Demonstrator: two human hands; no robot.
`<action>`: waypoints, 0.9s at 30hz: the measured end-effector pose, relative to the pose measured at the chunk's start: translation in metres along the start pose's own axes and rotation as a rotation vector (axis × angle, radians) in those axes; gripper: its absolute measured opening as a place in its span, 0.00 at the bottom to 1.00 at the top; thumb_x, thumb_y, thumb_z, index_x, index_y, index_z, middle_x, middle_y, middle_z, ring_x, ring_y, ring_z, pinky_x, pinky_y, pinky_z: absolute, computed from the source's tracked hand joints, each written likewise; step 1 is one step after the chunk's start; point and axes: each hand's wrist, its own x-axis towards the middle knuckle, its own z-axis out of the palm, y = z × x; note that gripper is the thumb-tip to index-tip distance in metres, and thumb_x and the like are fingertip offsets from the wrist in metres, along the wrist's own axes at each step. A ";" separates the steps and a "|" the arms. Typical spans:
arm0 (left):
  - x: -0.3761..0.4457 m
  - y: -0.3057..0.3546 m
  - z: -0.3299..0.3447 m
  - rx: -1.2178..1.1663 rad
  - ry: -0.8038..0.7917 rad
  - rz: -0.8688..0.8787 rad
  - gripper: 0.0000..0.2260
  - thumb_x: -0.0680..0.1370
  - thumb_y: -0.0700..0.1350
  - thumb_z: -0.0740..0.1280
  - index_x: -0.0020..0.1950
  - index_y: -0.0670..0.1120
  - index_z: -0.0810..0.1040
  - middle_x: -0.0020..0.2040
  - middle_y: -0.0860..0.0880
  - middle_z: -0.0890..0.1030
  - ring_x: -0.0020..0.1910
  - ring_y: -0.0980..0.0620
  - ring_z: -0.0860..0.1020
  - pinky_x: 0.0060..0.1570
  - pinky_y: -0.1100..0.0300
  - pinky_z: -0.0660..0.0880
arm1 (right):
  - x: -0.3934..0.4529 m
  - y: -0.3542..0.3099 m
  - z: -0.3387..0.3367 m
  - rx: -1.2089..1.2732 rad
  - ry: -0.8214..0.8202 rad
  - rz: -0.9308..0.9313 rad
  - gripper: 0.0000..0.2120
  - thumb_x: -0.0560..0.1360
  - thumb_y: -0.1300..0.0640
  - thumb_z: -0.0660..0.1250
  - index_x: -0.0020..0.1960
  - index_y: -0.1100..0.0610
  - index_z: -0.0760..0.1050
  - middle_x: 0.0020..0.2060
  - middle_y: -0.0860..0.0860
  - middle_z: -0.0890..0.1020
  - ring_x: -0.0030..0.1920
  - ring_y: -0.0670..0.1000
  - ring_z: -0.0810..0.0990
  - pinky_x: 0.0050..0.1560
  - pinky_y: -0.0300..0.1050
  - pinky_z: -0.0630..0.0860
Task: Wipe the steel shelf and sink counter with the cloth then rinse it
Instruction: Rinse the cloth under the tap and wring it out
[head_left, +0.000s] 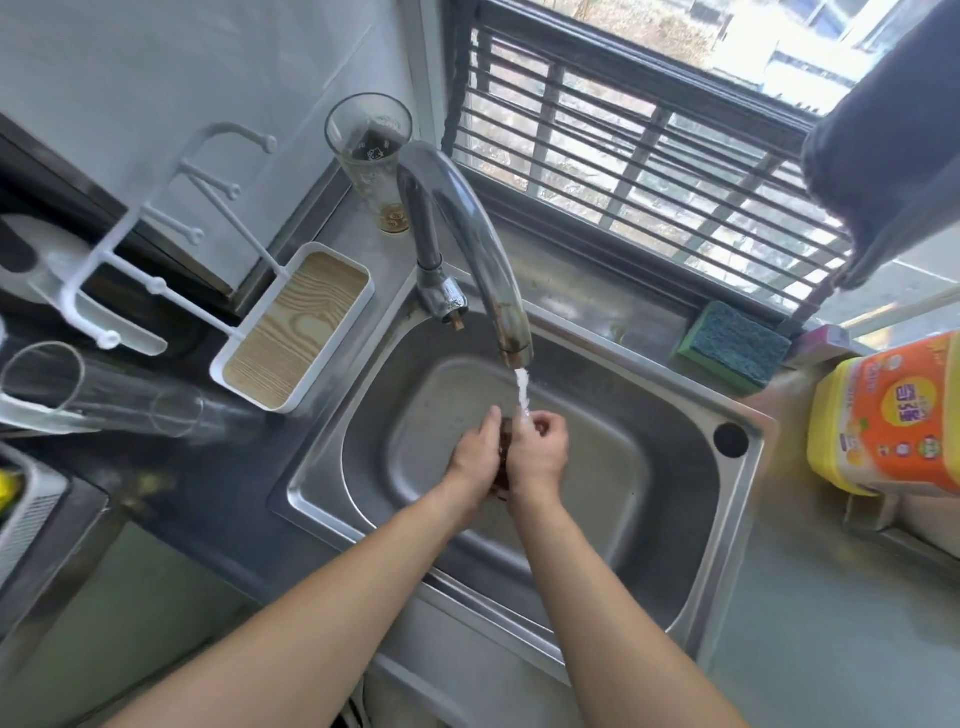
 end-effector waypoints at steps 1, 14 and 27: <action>-0.002 -0.001 0.000 -0.005 -0.018 0.024 0.21 0.84 0.55 0.57 0.39 0.46 0.79 0.30 0.55 0.80 0.26 0.60 0.77 0.22 0.69 0.68 | 0.008 -0.002 -0.002 0.004 0.035 0.038 0.06 0.75 0.54 0.70 0.46 0.54 0.75 0.42 0.54 0.84 0.46 0.58 0.81 0.54 0.52 0.77; 0.013 0.009 -0.012 -0.208 0.034 0.000 0.13 0.83 0.53 0.61 0.57 0.46 0.79 0.56 0.42 0.83 0.54 0.44 0.82 0.53 0.50 0.80 | -0.005 0.004 -0.009 0.248 -0.335 0.226 0.19 0.73 0.39 0.66 0.43 0.53 0.84 0.44 0.54 0.87 0.46 0.56 0.85 0.50 0.53 0.81; 0.011 0.002 -0.012 -0.016 -0.151 -0.111 0.18 0.75 0.63 0.66 0.38 0.50 0.80 0.30 0.49 0.78 0.19 0.54 0.70 0.21 0.69 0.61 | 0.032 -0.016 -0.018 0.276 0.071 0.373 0.15 0.78 0.49 0.61 0.43 0.59 0.80 0.40 0.55 0.84 0.42 0.58 0.81 0.43 0.49 0.78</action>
